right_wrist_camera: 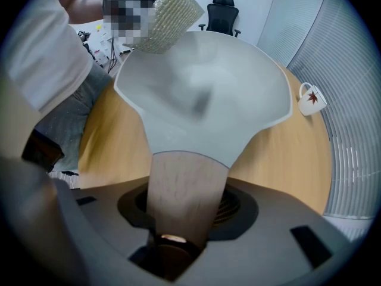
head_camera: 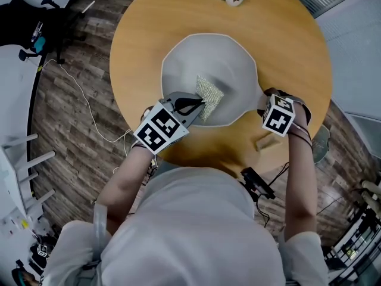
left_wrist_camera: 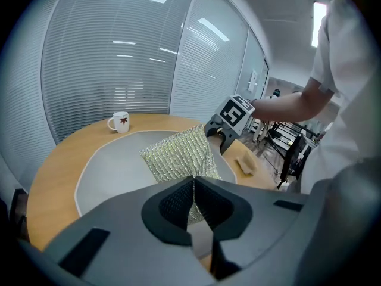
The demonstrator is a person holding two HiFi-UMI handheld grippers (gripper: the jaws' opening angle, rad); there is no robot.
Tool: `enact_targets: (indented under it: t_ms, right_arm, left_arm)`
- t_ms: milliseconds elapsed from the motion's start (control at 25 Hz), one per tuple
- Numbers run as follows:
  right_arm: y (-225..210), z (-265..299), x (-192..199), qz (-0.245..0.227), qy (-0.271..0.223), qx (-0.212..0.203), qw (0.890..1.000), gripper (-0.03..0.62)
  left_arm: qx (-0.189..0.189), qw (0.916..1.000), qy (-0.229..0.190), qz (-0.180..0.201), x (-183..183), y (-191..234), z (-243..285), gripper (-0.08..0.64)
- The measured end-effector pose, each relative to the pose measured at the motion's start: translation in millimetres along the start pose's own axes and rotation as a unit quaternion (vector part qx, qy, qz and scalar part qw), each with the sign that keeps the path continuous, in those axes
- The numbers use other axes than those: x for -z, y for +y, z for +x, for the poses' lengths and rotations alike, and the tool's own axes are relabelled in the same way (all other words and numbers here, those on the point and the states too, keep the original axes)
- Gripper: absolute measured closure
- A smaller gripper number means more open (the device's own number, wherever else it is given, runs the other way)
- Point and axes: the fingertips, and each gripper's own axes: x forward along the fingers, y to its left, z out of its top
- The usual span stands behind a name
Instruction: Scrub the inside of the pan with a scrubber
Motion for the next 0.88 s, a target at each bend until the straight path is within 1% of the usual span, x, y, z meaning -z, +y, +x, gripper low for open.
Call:
enact_targets:
  t_ms: [160,360,880]
  right_arm:
    - [-1,0,-1,0.000,0.001,0.000,1.000,0.402]
    - [0,0,-3,0.001,0.000,-0.001,1.000,0.402]
    - [2,1,-3,-0.001,0.004,0.001,1.000,0.402]
  left_arm:
    - [0.018,0.9993,0.024,0.019,4,-2,8,0.543]
    - [0.043,0.9974,0.047,0.033,9,-8,20,0.543]
    - [0.099,0.9899,0.093,0.040,22,-24,45,0.543]
